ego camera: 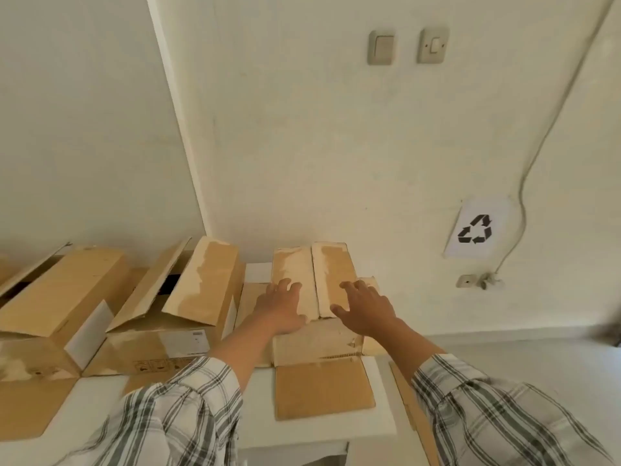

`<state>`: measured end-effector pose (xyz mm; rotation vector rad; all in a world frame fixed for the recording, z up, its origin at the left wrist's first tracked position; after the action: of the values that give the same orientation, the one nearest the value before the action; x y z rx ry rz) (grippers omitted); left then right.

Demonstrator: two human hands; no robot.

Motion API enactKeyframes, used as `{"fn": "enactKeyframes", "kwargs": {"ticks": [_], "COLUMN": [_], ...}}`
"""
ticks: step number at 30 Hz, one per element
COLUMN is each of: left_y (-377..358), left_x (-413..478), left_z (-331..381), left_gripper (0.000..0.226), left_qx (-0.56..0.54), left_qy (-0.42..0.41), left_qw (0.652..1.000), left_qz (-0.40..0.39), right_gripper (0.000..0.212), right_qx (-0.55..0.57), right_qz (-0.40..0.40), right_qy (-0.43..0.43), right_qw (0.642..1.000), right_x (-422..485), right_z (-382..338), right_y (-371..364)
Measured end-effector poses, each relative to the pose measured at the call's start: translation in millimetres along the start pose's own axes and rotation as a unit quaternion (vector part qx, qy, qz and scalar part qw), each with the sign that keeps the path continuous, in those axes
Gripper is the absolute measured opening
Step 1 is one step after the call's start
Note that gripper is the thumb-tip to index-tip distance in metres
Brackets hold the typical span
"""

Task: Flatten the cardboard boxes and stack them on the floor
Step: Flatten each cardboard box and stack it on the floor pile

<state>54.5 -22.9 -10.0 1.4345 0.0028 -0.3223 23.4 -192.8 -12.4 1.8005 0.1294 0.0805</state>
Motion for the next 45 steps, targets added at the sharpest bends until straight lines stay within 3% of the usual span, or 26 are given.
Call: {"fn": "enactKeyframes", "kwargs": {"ticks": [7, 13, 16, 19, 24, 29, 34, 36, 41, 43, 45], "left_y": [-35, -64, -69, -66, -59, -59, -59, -57, -49, -33, -10], "left_x": [59, 77, 79, 80, 78, 76, 77, 78, 76, 68, 54], "left_z": [-2, -12, -15, -12, -9, -10, -14, -14, -16, -16, -18], "left_gripper": [0.08, 0.112, 0.113, 0.107, 0.098, 0.091, 0.098, 0.099, 0.097, 0.093, 0.093], "left_qx": [-0.01, 0.005, 0.032, 0.069, 0.074, 0.071, 0.077, 0.07, 0.03, -0.029, -0.087], "left_qy": [0.065, 0.09, 0.085, 0.067, 0.043, 0.026, 0.015, 0.007, -0.015, -0.047, -0.102], "left_qw": [0.997, 0.993, 0.994, 0.995, 0.996, 0.997, 0.996, 0.997, 0.999, 0.998, 0.989], "left_qz": [-0.032, -0.075, -0.062, -0.028, -0.034, -0.032, -0.04, -0.039, -0.04, -0.01, 0.067], "right_gripper": [0.063, 0.087, 0.094, 0.09, 0.079, 0.057, 0.043, 0.035, 0.049, 0.053, 0.05], "right_qx": [-0.003, 0.01, 0.014, 0.009, -0.002, 0.026, -0.041, -0.075, -0.157, -0.149, -0.119], "right_qz": [-0.033, -0.037, -0.049, -0.04, -0.068, 0.031, 0.059, 0.041, -0.066, -0.09, -0.089], "right_qy": [-0.012, -0.068, -0.089, -0.091, -0.075, -0.015, -0.113, -0.161, -0.187, -0.17, -0.154], "right_qw": [0.999, 0.997, 0.995, 0.995, 0.995, 0.999, 0.991, 0.983, 0.967, 0.97, 0.977], "right_x": [68, 89, 90, 92, 97, 102, 93, 86, 79, 80, 81], "right_z": [25, 27, 28, 29, 19, 0, 58, 86, 124, 123, 115], "right_y": [-42, -68, -78, -80, -70, -16, 35, 35, -20, -43, -54]}}
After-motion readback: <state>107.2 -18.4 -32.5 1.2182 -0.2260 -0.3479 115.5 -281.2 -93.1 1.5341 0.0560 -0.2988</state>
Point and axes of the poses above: each hand's wrist, its own x-axis towards the middle knuckle, its own y-axis out of the back of the hand, z = x × y, the point moved 6 cm from there along x, towards the middle knuckle, and after that the axes turned 10 degrees about y, right-handed, at the moved point
